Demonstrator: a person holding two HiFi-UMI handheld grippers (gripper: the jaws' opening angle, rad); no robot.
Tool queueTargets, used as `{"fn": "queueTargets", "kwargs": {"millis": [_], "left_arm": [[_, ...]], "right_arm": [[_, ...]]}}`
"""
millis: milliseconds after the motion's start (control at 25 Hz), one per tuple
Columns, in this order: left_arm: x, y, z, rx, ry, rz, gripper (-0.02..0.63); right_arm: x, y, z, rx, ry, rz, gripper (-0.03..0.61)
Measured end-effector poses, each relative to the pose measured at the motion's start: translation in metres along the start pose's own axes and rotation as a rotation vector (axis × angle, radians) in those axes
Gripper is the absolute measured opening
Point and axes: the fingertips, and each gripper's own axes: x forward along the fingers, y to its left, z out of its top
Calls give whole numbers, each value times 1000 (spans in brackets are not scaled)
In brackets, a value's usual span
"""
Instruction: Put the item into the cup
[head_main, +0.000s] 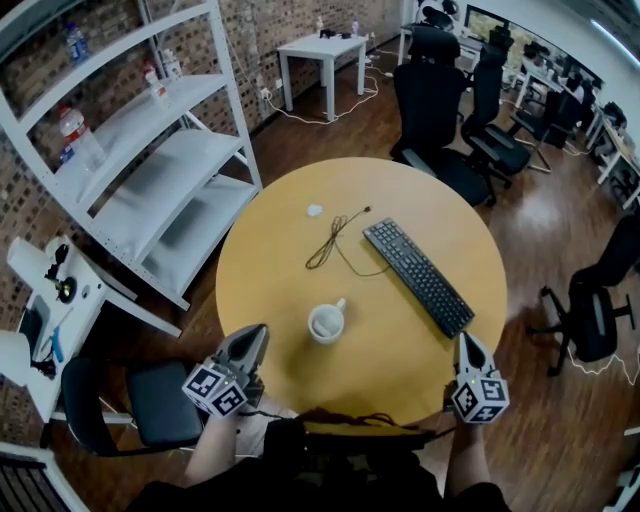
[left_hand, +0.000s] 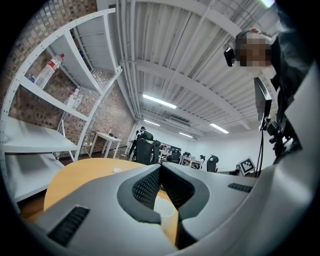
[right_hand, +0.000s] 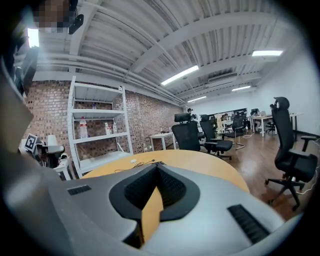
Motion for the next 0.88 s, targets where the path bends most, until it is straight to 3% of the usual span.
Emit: {"fn": "queueTargets", "kwargs": {"millis": [440,880], "left_arm": [[-14,9,-1,-2,-26,49,-5],[-9,1,-6,-2,-14,24,-5]], "right_arm": [[6,10,4,-65,-6,28,9],[9,23,18,-55,-70,45,9]]}}
